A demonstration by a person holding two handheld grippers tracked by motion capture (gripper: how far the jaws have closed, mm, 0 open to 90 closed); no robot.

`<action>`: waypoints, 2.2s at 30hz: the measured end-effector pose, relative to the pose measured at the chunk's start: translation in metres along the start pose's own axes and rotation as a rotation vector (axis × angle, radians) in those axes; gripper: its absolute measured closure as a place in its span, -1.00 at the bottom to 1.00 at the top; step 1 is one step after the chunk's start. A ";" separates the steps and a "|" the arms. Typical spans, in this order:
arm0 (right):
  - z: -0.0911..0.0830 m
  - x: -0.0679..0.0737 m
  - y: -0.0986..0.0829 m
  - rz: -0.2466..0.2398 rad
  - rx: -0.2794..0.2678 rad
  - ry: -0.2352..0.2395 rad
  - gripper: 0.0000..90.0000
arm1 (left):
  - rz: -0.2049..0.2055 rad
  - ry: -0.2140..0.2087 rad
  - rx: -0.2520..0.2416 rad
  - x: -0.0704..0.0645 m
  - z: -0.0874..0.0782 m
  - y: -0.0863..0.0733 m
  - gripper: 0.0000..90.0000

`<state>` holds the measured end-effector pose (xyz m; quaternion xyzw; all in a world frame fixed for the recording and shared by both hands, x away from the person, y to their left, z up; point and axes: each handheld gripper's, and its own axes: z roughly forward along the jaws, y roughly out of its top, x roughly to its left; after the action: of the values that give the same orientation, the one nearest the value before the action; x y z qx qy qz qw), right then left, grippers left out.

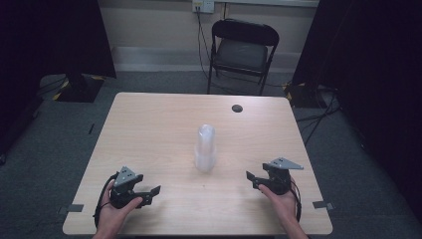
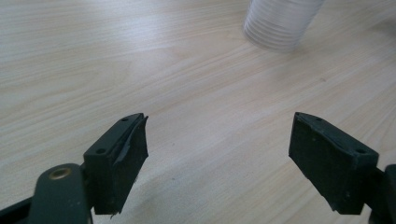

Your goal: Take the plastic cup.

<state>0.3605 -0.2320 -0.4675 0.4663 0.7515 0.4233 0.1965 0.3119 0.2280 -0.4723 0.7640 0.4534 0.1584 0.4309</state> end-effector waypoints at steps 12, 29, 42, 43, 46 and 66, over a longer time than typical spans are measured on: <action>0.003 0.002 0.001 0.007 0.025 0.072 -0.51 | 0.021 -0.024 -0.009 -0.006 0.002 0.002 -0.59; -0.009 0.027 0.021 -0.080 -0.063 0.147 -0.58 | 0.021 -0.031 -0.024 -0.007 -0.003 0.000 -0.64; -0.003 0.040 0.049 -0.113 -0.095 0.256 -0.46 | 0.026 -0.026 -0.007 -0.008 0.000 0.001 -0.63; 0.000 0.044 0.053 -0.127 -0.094 0.256 -0.49 | 0.028 -0.029 -0.007 -0.008 0.000 0.001 -0.63; 0.002 0.049 0.058 -0.136 -0.095 0.263 -0.49 | 0.026 -0.027 -0.015 -0.008 -0.001 0.001 -0.64; 0.013 0.065 0.097 -0.166 -0.148 0.338 -0.44 | 0.045 -0.035 -0.019 -0.010 -0.001 0.002 -0.64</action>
<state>0.3893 -0.1502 -0.3891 0.3095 0.7764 0.5321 0.1354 0.3071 0.2201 -0.4692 0.7725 0.4270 0.1589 0.4425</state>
